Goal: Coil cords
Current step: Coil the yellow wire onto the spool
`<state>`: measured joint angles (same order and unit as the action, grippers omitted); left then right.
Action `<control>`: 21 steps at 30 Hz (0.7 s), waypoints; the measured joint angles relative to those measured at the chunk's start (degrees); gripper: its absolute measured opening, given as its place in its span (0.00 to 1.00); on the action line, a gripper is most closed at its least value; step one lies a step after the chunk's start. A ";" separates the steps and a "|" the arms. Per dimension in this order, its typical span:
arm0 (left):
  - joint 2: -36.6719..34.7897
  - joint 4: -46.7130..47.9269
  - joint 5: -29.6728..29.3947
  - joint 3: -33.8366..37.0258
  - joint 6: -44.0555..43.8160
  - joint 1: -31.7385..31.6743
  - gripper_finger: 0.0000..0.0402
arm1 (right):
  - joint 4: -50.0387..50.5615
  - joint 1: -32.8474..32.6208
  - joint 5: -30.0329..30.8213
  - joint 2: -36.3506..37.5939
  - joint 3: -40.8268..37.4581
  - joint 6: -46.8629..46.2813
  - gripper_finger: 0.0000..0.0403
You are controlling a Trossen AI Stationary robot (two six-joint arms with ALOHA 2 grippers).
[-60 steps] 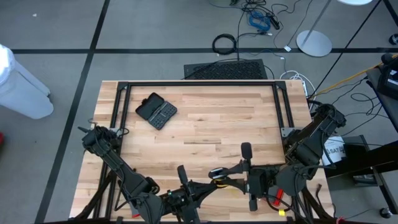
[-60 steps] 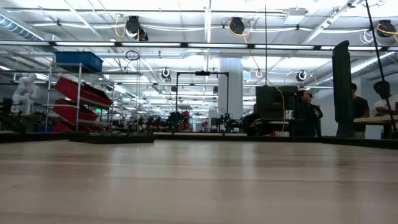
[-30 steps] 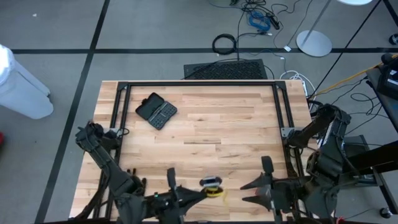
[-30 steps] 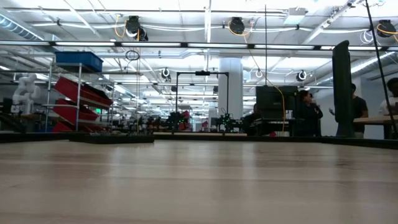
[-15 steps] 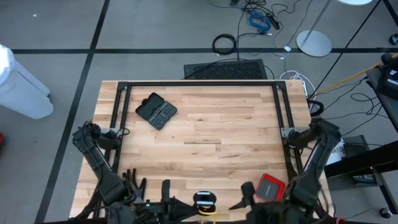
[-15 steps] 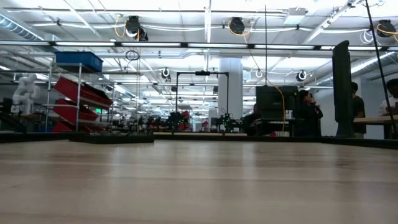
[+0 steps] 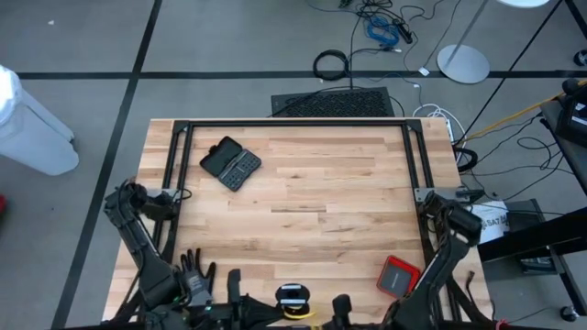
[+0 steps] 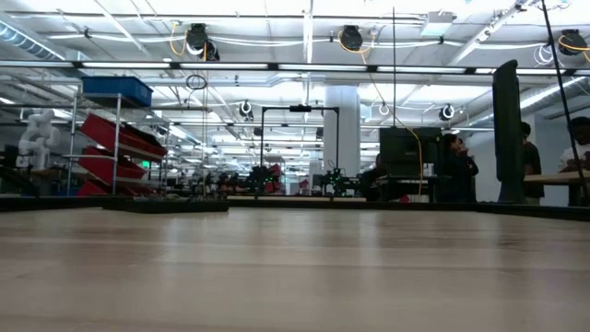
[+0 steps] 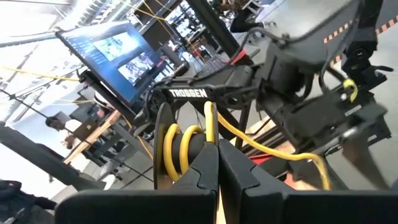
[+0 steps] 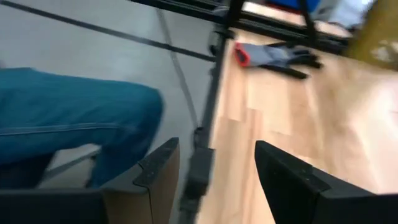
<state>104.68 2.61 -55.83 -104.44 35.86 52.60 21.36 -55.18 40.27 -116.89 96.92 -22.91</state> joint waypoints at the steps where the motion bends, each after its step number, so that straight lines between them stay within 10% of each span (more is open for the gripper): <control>1: 0.00 0.00 -0.33 0.00 0.00 0.37 0.00 | -0.06 -0.02 1.54 -0.66 0.00 -0.10 0.49; 21: 0.20 1.54 -1.49 0.00 -6.31 5.72 0.00 | 4.43 4.16 6.38 -6.90 0.00 3.52 0.49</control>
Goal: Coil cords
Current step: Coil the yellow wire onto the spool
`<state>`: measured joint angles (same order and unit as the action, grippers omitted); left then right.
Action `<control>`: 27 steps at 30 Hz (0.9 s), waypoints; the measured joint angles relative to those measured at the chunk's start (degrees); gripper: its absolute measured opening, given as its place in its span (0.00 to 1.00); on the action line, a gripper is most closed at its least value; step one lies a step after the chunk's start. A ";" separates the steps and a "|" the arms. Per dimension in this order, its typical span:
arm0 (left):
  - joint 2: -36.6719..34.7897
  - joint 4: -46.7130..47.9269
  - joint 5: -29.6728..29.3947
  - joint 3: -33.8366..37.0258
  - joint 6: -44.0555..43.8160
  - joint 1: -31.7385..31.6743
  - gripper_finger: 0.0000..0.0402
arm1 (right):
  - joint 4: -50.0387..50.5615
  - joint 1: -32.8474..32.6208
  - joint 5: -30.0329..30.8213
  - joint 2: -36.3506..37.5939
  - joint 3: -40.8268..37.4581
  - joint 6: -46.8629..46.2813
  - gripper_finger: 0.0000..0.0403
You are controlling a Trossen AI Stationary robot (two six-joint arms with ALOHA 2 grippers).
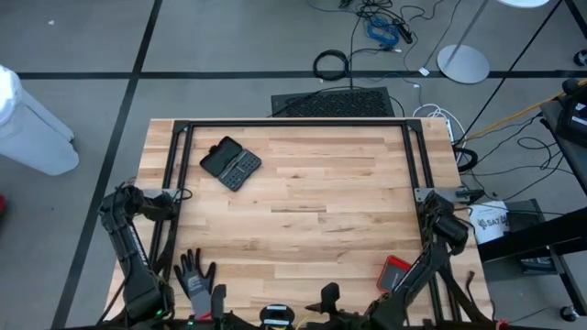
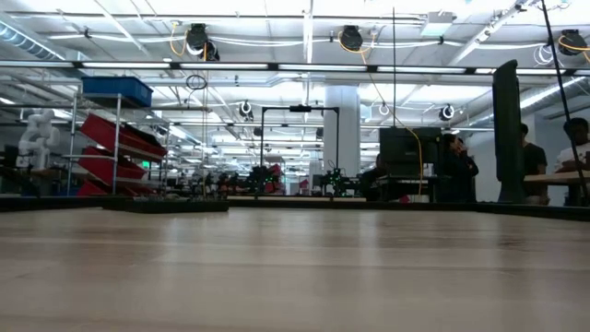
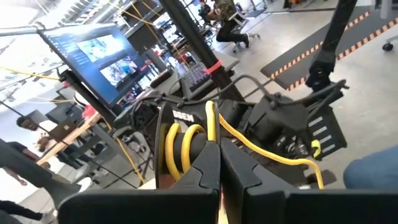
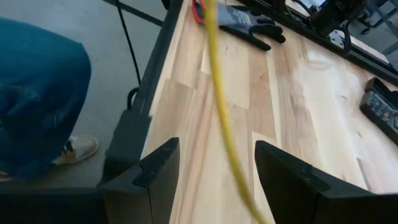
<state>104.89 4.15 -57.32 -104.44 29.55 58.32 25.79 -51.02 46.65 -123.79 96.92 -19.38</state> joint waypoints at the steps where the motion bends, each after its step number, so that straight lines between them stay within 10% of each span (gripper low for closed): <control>1: 0.15 -0.09 0.00 0.00 -0.32 0.08 0.00 | -0.91 0.33 -0.03 -0.20 0.00 0.60 0.49; 27: 0.48 0.89 0.07 0.00 -0.84 0.27 0.00 | -6.30 1.72 -7.76 -0.61 0.02 5.06 0.16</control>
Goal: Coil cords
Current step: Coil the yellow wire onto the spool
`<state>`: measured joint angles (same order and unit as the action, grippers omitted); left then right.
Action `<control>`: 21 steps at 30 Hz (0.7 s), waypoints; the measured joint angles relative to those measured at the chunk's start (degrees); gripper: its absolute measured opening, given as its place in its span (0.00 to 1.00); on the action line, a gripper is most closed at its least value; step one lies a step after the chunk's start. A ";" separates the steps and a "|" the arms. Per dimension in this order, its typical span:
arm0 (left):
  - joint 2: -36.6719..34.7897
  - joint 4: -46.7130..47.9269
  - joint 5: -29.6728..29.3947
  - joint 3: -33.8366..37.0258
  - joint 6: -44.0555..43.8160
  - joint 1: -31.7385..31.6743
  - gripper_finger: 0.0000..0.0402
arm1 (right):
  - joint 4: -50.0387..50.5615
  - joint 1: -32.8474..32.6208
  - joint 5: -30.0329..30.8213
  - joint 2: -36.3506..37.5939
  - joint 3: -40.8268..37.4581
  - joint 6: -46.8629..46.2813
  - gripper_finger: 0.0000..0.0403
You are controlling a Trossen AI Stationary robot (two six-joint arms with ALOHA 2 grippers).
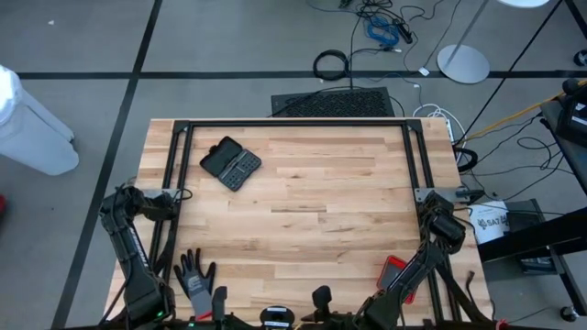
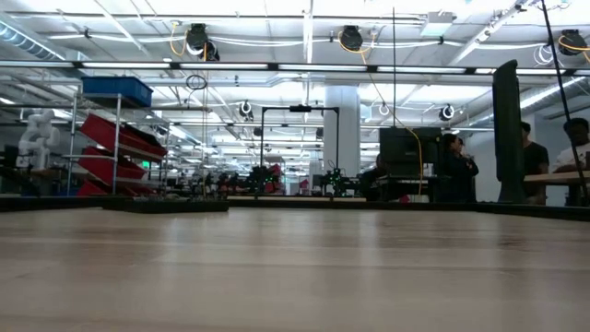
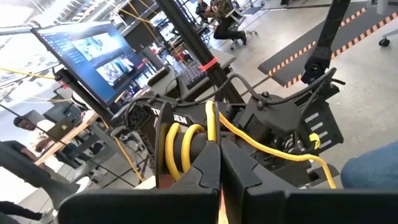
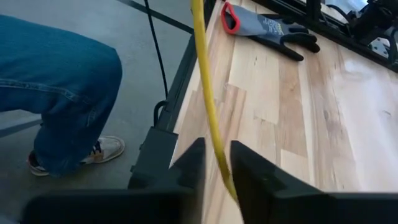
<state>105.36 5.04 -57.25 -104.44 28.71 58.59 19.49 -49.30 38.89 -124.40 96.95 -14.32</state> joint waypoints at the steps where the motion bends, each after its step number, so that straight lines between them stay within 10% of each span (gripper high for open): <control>1: 0.00 0.00 0.00 0.00 0.01 0.00 0.00 | 0.00 0.00 0.00 0.00 0.00 0.06 0.12; 21: 0.00 -0.19 12.00 0.00 -1.38 -0.09 0.00 | 4.59 1.40 -3.54 0.22 0.00 1.39 0.00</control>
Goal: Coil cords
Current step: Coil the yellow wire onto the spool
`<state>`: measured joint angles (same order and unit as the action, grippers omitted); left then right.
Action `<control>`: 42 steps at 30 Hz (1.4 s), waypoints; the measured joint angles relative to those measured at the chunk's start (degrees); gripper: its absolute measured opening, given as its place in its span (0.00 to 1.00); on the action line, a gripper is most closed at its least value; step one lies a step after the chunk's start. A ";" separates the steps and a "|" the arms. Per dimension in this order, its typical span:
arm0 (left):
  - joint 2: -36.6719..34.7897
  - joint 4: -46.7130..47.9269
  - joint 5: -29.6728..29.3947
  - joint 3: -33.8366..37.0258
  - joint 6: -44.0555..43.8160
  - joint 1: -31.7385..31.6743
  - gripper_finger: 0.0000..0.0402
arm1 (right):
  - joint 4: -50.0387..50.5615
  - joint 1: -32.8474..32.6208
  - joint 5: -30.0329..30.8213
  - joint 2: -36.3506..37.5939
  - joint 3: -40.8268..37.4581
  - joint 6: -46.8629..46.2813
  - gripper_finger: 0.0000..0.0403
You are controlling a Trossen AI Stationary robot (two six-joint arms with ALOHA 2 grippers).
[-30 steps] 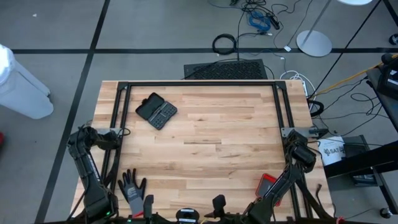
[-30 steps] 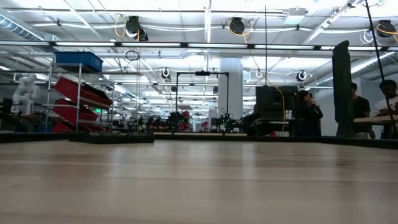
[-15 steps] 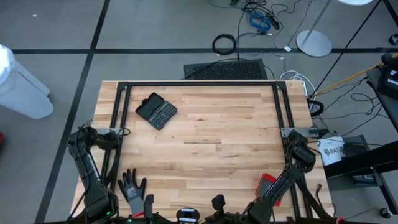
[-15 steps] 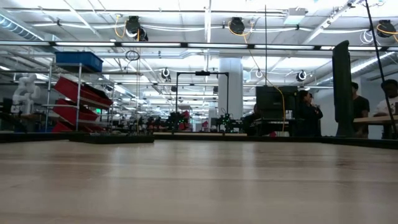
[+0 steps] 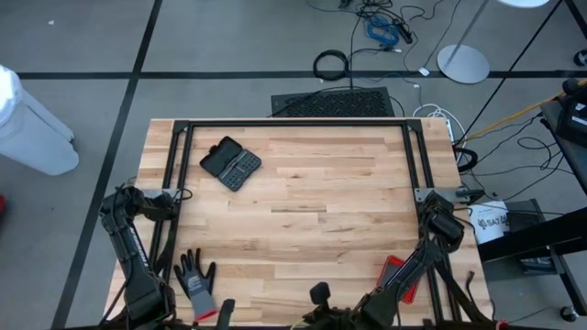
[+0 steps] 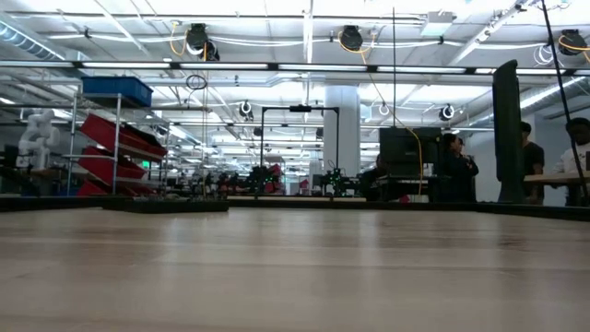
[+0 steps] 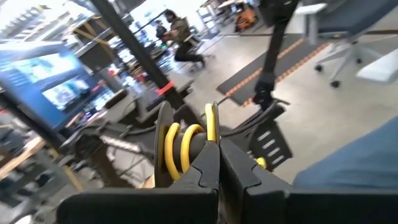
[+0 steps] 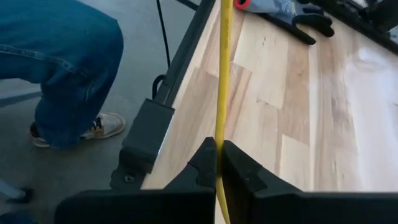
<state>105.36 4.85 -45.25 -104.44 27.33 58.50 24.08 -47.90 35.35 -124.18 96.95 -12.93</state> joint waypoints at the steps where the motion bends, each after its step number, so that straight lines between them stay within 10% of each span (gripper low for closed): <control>1: 0.00 0.15 0.88 0.00 0.00 0.00 0.00 | -0.05 0.24 -0.65 0.00 0.00 0.00 0.00; 42: 4.24 -0.19 41.35 0.87 1.98 -6.46 0.00 | 6.84 9.64 -7.24 18.57 0.02 15.36 0.00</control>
<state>109.61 4.66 -3.90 -103.57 29.31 52.04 30.91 -38.26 28.12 -105.61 96.97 2.43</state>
